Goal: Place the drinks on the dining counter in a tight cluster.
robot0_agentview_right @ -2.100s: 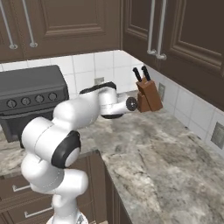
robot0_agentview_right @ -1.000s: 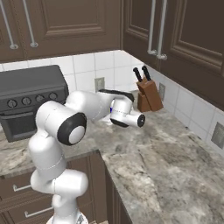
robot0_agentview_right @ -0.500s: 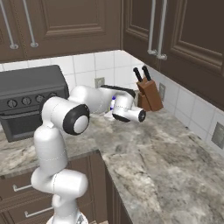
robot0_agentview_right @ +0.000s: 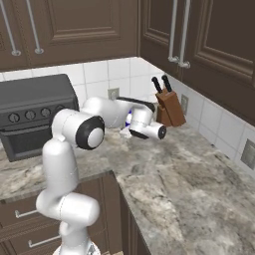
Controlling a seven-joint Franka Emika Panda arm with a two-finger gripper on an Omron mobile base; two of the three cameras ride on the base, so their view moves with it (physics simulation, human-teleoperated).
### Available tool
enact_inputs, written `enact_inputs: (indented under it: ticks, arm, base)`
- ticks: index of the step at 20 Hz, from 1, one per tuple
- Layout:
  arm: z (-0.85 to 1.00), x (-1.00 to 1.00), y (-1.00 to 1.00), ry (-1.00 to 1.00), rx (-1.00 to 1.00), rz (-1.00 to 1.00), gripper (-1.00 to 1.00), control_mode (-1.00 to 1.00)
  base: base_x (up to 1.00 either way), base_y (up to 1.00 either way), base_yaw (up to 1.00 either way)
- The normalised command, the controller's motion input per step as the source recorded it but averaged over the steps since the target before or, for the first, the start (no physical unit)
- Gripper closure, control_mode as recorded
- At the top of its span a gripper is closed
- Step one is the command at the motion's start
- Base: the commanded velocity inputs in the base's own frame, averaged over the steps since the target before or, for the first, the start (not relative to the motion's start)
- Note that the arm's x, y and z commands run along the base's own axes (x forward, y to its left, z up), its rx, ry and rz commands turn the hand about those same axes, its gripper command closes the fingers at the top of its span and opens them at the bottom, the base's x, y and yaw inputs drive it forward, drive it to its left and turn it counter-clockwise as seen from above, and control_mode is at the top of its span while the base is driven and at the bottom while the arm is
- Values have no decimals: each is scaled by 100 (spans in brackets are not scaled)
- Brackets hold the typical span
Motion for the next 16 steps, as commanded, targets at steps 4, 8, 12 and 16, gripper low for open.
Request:
enact_inputs:
  ticks: [4, 8, 12, 16]
  arm:
    - [-23, 20, 0, 0, 0, 0, -100, -100]
    - [-1, 18, 0, 0, 0, 1, -100, -100]
    - [0, 25, -3, 0, 0, 4, -100, -100]
    - [0, 27, -7, 0, 0, 5, -100, -100]
  base:
    - [0, 0, 0]
    - [0, 0, 0]
    - [0, 0, 0]
    - [0, 0, 0]
